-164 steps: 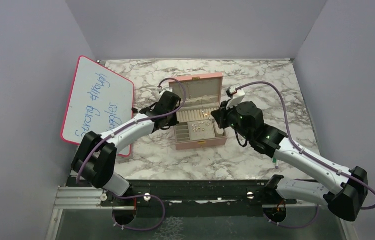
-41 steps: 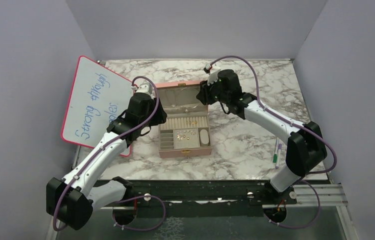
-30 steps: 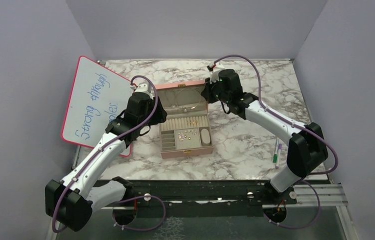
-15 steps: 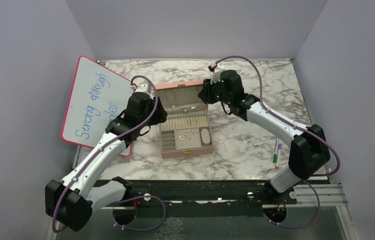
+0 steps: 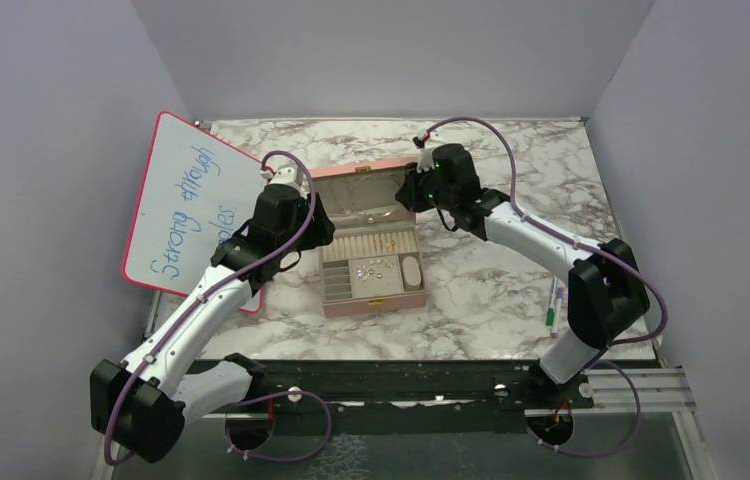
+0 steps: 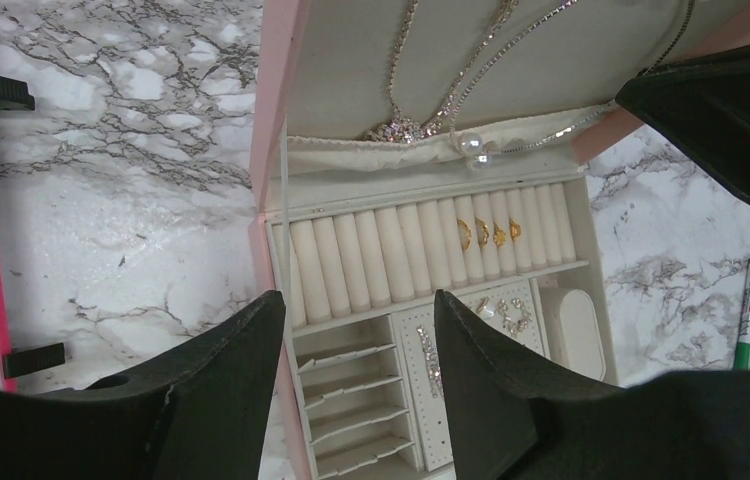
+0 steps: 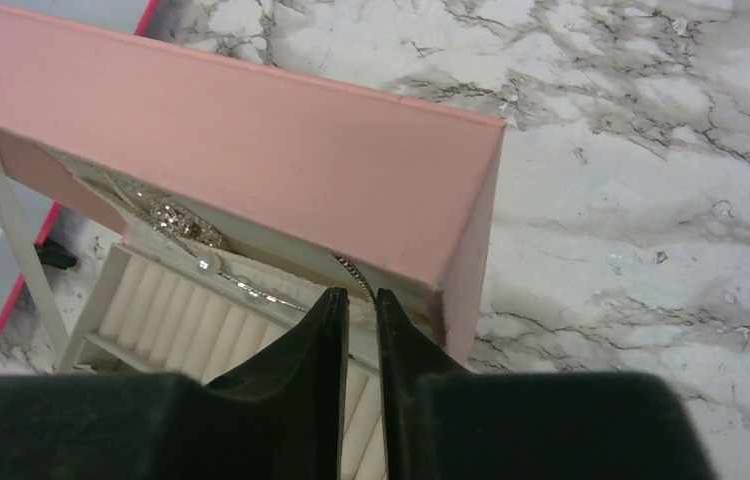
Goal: Organize the mixed jewelry
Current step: Place the jewelry in the jewelry box.
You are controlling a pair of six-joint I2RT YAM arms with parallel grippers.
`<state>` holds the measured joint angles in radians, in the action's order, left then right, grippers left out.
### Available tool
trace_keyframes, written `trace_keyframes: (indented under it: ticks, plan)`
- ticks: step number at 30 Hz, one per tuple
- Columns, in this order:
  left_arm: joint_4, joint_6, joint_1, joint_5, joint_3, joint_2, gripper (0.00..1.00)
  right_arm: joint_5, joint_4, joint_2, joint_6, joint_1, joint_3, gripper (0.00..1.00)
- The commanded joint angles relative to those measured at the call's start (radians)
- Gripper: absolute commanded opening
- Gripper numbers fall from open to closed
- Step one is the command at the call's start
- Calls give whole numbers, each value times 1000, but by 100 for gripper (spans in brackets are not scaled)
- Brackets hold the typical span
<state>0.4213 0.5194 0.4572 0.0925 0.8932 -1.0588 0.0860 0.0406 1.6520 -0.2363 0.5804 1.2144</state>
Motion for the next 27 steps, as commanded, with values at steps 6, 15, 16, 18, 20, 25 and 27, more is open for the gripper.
trace_keyframes:
  ticks: [6, 15, 16, 18, 20, 25, 27]
  plan:
    - [1, 4, -6, -27, 41, 18, 58, -124, -71, -9, -36, -14, 4, 1]
    - [1, 5, -6, -25, 38, 20, 58, -134, -77, -72, -42, -14, -22, 1]
    - [1, 5, -6, -26, 38, 19, 58, -131, -78, -78, -41, -14, -27, 1]
    - [1, 5, -6, -25, 38, 16, 58, -121, -85, -89, -36, -14, -33, 1]
    - [1, 6, -6, -26, 38, 14, 58, -111, -87, -97, -29, -14, -36, 1]
    - [0, 7, -6, -26, 36, 8, 58, -94, -90, -114, -20, -14, -39, 1]
    - [0, 7, -6, -25, 35, 8, 58, -94, -94, -121, -18, -14, -43, 1]
